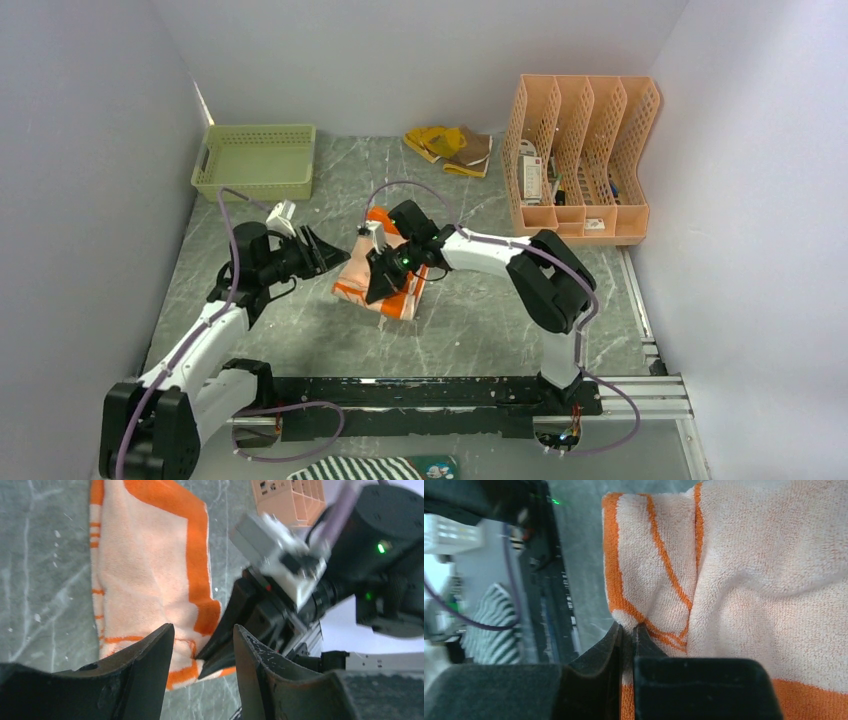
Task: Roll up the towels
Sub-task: Roll the towel at the center of the board.
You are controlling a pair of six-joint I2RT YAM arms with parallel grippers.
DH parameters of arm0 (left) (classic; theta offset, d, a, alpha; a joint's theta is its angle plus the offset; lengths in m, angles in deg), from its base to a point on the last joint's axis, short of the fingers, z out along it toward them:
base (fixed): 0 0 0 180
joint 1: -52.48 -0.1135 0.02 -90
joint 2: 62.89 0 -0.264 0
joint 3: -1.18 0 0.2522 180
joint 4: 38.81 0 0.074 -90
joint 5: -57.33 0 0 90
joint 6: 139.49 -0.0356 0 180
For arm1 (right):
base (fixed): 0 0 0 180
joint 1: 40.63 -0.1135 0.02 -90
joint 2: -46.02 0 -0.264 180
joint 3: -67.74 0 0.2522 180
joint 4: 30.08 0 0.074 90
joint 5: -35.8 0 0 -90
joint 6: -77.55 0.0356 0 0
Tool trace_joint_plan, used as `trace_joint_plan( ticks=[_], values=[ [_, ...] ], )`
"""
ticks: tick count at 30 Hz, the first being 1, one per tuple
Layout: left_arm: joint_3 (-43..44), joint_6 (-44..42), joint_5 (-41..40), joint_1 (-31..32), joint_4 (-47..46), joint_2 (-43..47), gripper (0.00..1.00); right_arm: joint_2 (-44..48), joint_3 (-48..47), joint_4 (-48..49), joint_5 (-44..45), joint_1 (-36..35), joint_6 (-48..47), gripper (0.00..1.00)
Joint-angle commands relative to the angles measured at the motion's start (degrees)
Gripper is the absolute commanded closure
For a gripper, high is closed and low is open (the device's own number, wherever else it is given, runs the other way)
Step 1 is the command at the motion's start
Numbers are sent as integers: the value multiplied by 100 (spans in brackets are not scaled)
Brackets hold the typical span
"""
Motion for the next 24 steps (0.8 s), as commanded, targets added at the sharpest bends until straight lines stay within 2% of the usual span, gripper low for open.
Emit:
trace_joint_plan(
  ticks=[1,8,14,21,24],
  values=[
    [-198,146,544,-54,271,383,41,-408,-279,-106,-1385,411,938,100],
    [-590,442,846,-54,-313,317,41,-1491,-965,-445,-1816,765,902,100],
    [-1052,923,1209,-54,-1961,-668,41,-1887,-1168,-421,-1931,999,902,100],
    [-1035,904,1131,-45,-2998,-1981,42,-2033,-1510,-793,-1587,1017,589,100],
    [-987,854,956,-47,-3179,-2325,43,-1632,-1420,-749,-1195,1007,409,75]
  ],
)
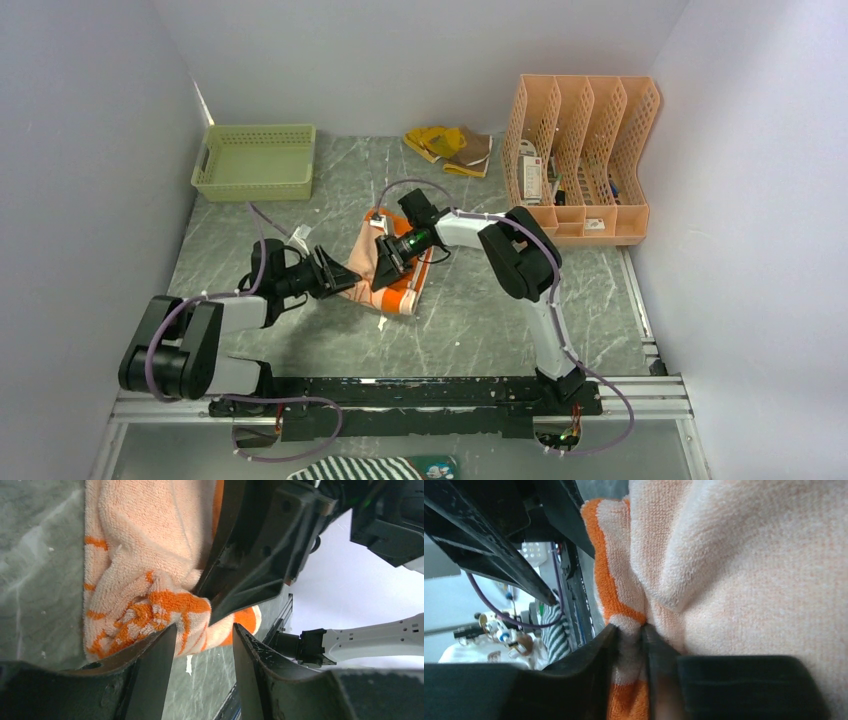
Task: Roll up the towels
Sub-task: Roll the towel at the center of the board.
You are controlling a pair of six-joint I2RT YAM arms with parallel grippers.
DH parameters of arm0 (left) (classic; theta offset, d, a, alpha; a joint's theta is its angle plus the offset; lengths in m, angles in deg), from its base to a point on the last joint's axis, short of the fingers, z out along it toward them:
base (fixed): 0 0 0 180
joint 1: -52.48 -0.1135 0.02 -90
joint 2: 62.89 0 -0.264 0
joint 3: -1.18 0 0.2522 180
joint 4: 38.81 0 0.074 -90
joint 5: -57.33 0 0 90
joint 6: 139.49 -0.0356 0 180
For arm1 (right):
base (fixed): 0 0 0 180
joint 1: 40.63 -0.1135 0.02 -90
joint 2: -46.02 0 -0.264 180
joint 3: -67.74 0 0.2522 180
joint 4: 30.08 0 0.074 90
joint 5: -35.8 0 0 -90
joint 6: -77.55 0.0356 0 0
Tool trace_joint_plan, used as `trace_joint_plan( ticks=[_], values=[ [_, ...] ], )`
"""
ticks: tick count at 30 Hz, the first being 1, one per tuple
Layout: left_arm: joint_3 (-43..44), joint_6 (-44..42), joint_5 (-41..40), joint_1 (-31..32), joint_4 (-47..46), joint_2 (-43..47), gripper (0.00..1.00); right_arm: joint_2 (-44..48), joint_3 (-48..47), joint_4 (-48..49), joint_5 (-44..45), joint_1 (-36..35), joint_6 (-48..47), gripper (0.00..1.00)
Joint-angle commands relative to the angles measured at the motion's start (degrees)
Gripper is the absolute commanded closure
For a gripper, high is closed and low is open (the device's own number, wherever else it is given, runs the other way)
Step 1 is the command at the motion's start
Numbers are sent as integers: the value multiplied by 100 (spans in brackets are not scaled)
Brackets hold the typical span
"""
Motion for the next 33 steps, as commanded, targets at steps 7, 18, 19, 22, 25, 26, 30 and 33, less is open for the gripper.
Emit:
trace_joint_plan(
  ticks=[7,18,19,22,25,26,30,33],
  values=[
    [217,-328,-413,-43,-446,-604,43,1879,527,189,2153,51,-1056,0],
    [281,-523,-514,-43,-346,-876,44,4364,3626,4239,4469,13,-320,7],
    [283,-529,-534,-43,-327,-872,44,4200,3245,3583,4832,-317,-897,7],
    [318,-548,-594,-43,-259,-875,44,4044,3232,3244,6609,-1466,-2144,0],
    [422,-640,-636,-34,-78,-896,44,3875,3379,3297,7355,-2053,-2634,0],
    [457,-688,-668,-30,0,-894,44,3873,3455,3323,7433,-2197,-2808,0],
    [599,-863,-788,-26,343,-963,44,4011,3750,3568,7252,-2669,-3266,0],
    [703,-934,-828,-28,468,-1099,44,3802,3698,3487,7369,-2879,-3598,0]
  ],
)
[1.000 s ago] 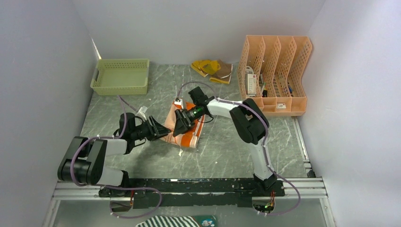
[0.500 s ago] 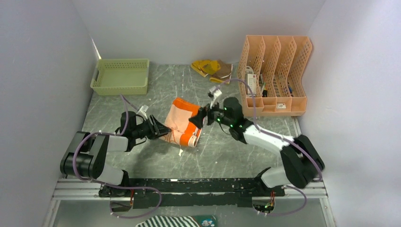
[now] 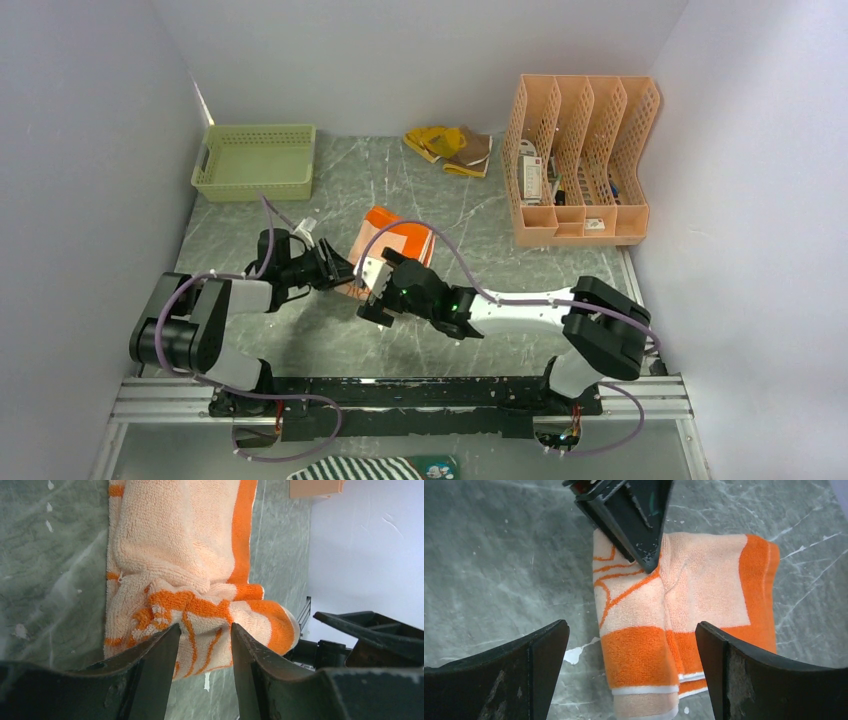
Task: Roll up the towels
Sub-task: Roll the towel at the center of the board.
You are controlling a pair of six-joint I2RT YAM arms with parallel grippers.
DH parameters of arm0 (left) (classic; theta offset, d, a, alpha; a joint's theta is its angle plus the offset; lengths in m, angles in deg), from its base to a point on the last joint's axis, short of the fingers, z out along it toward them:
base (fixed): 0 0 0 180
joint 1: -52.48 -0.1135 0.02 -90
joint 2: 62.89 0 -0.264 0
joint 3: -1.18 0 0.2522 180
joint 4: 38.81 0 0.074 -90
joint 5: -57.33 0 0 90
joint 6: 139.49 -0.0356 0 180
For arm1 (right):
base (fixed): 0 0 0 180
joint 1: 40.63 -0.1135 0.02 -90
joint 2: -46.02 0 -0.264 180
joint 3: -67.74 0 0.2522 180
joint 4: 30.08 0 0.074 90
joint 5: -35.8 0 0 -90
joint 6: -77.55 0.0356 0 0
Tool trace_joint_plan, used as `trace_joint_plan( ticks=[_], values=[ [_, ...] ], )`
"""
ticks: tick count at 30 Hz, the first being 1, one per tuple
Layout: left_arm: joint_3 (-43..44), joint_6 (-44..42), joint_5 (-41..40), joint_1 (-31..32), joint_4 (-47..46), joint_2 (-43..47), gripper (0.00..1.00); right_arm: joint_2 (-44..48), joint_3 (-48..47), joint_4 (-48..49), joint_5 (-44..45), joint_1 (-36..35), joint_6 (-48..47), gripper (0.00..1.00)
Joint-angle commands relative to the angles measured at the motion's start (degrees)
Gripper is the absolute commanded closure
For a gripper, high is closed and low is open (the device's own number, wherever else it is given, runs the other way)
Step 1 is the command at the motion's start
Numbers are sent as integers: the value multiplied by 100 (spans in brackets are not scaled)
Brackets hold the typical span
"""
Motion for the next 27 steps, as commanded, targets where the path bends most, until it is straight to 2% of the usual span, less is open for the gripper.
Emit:
trace_joint_plan(
  ticks=[1,10,16,21,27],
  values=[
    [184,-415,-613,-36,420,-273,44,-260,-25,55,537,-259,-886,0],
    [565,-536,-618,-15,734,-493,45,-1109,-376,10,1031,-324,-1754,0],
    [724,-589,-608,27,919,-457,44,-1526,-466,176,1672,-319,-1912,2],
    [1017,-540,-403,37,1128,-428,45,-1770,-852,-591,1712,-219,-1490,21],
    [1722,-606,-697,0,2150,387,41,-1146,-869,-1264,449,359,-214,44]
  ],
)
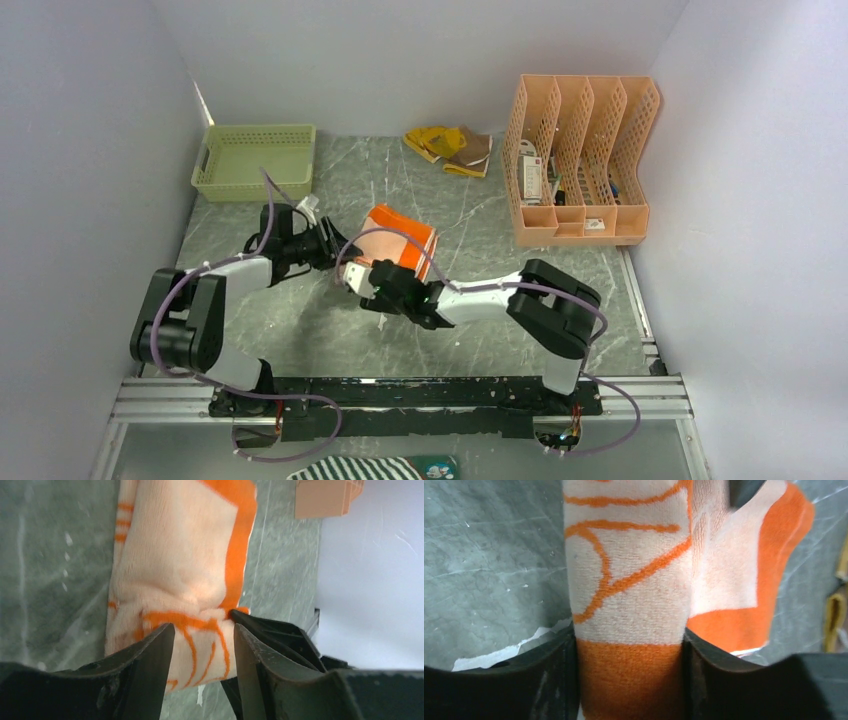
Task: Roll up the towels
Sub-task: Roll the towel at the center of the board.
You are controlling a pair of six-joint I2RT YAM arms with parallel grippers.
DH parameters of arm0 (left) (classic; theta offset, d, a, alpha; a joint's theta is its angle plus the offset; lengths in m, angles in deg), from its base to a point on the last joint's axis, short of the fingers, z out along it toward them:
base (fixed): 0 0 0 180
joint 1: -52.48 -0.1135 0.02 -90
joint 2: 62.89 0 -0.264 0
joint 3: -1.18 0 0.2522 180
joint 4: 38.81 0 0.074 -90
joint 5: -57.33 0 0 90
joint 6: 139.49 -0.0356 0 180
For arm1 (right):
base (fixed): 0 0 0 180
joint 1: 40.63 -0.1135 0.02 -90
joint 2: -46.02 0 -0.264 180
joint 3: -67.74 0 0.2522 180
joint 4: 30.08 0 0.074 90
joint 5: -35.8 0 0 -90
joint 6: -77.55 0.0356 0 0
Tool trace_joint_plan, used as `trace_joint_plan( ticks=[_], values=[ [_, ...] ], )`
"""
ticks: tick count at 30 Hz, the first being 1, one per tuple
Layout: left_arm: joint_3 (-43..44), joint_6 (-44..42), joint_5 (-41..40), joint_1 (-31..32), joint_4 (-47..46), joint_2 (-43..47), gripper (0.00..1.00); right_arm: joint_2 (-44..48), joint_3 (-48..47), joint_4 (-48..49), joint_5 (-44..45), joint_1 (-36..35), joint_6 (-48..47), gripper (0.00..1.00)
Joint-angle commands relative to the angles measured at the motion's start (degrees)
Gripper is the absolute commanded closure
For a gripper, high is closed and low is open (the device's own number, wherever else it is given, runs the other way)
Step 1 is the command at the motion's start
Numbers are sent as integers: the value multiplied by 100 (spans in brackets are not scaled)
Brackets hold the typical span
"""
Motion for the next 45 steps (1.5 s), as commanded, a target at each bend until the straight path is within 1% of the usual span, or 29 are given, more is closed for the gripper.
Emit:
trace_joint_plan(
  ticks=[1,3,5,6,8,12,17,23,25,28,33,38,45],
  values=[
    [665,-257,-699,-70,911,787,40,644,-59,-638,-1155,565,1260,46],
    [837,-296,-922,-128,1181,1143,38,871,-55,-744,-1858,929,1758,50],
    [973,-397,-978,-148,1358,1377,36,980,-109,-853,-2525,1328,2274,54],
    [1048,-474,-897,-147,1463,1432,36,977,-170,-927,-2990,1530,2526,55],
    [1150,-617,-648,-145,1589,1442,36,895,-317,-1085,-3613,1953,2970,55],
    [873,-540,-204,-136,1264,1418,37,440,-840,-1469,-4861,2530,3404,55],
    [409,-265,15,-56,773,1396,39,-209,-1383,-1684,-6096,2888,3747,55],
    [315,-243,-45,39,800,1540,39,-324,-1640,-1723,-6390,2903,3579,55],
    [296,-243,-23,54,769,1526,39,-426,-1692,-1716,-6627,2909,3596,55],
    [216,-174,64,88,609,1421,39,-573,-1624,-1445,-6980,2909,3879,54],
    [-5,59,109,217,121,1126,40,-887,-1336,-656,-7473,2909,4646,54],
    [-111,212,51,293,-307,788,40,-1112,-1102,-93,-7573,2891,5090,54],
    [-70,168,-56,410,-627,136,42,-1554,-1035,58,-7543,2885,5284,57]
  ],
)
